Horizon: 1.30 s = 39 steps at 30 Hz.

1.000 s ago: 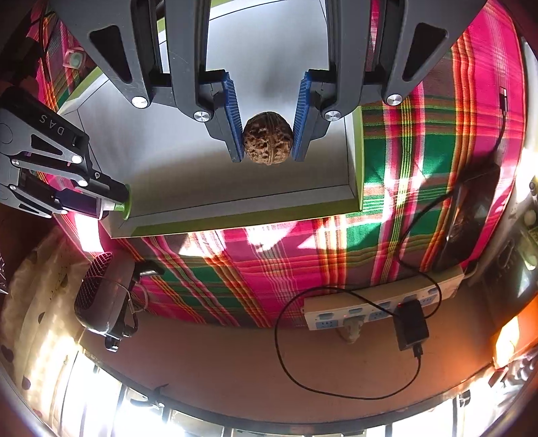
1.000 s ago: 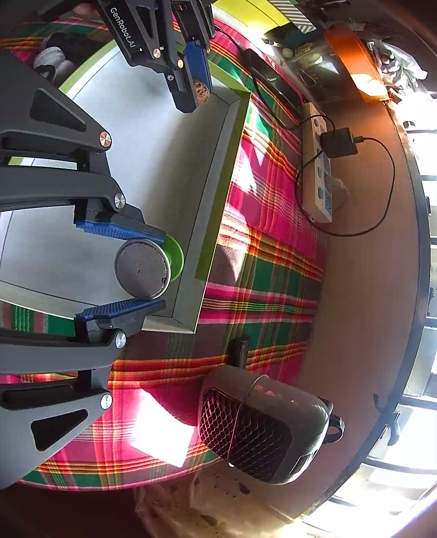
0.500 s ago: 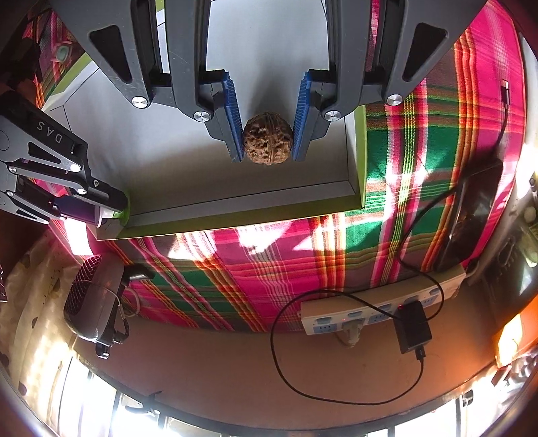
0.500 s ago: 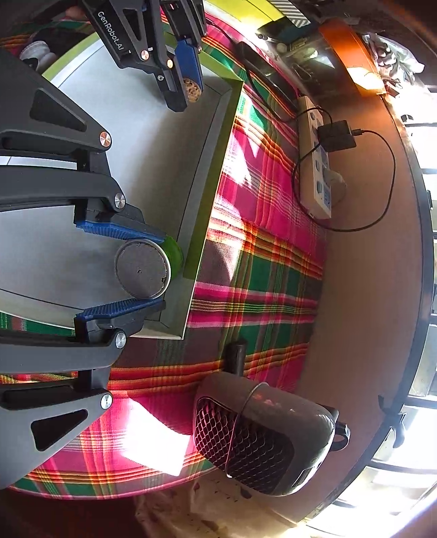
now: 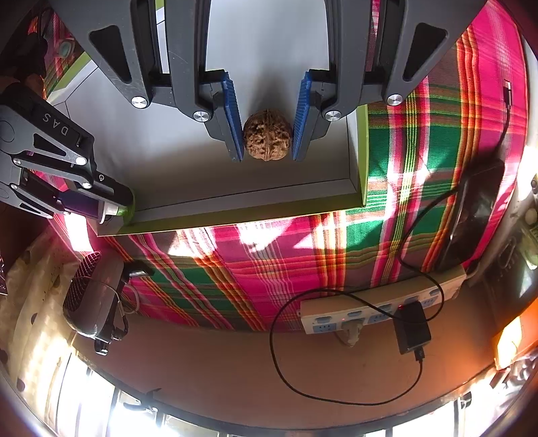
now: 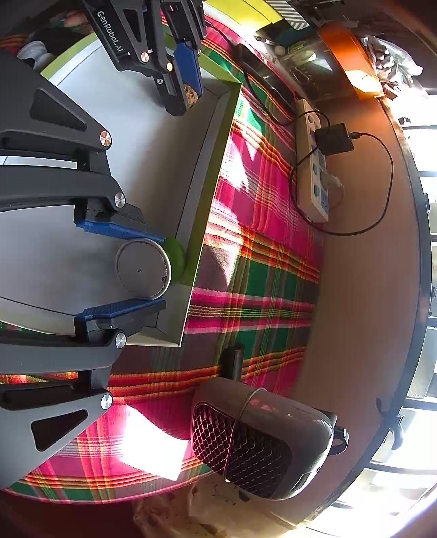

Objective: Organize objects
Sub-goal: 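Open the right gripper to set the spool in the tray while the left releases the walnut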

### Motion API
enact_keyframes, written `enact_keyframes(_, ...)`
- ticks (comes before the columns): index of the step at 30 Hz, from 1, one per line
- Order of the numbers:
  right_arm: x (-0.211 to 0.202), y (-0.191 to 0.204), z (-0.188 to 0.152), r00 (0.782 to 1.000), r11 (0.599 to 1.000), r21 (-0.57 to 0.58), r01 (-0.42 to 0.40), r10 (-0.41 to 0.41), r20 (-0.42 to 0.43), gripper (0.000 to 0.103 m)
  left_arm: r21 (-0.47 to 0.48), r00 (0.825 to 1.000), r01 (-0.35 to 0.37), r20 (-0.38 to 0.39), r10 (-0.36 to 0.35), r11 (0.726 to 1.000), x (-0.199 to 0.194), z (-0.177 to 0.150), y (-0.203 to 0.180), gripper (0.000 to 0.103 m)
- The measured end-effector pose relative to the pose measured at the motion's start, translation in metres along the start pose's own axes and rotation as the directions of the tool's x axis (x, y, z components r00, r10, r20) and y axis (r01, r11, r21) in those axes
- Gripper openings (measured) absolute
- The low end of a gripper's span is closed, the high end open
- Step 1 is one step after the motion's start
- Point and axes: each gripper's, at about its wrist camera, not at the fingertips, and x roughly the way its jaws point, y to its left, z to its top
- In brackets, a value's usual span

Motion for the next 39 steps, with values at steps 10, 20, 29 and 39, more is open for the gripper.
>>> enact_keyframes(10,0.003,0.002,-0.003,1.0,1.0,0.003,-0.001,0.001,-0.009,0.038,-0.004,1.0,0.005,0.003,-0.005,1.0,-0.001,-0.001,0.001,0.03)
enact_keyframes(20,0.002,0.003,-0.003,1.0,1.0,0.002,0.007,-0.007,0.003,0.045,-0.012,1.0,0.005,0.005,-0.004,1.0,-0.002,-0.001,0.002,0.032)
enact_keyframes(29,0.001,0.0,-0.004,1.0,1.0,0.012,0.004,-0.004,0.007,0.045,-0.016,1.0,-0.003,0.008,0.004,1.0,-0.005,-0.001,0.002,0.032)
enact_keyframes(39,-0.012,-0.002,-0.006,0.999,0.999,0.041,-0.007,0.005,0.04,0.045,-0.006,0.999,-0.015,0.037,0.016,1.0,-0.017,-0.004,-0.001,0.032)
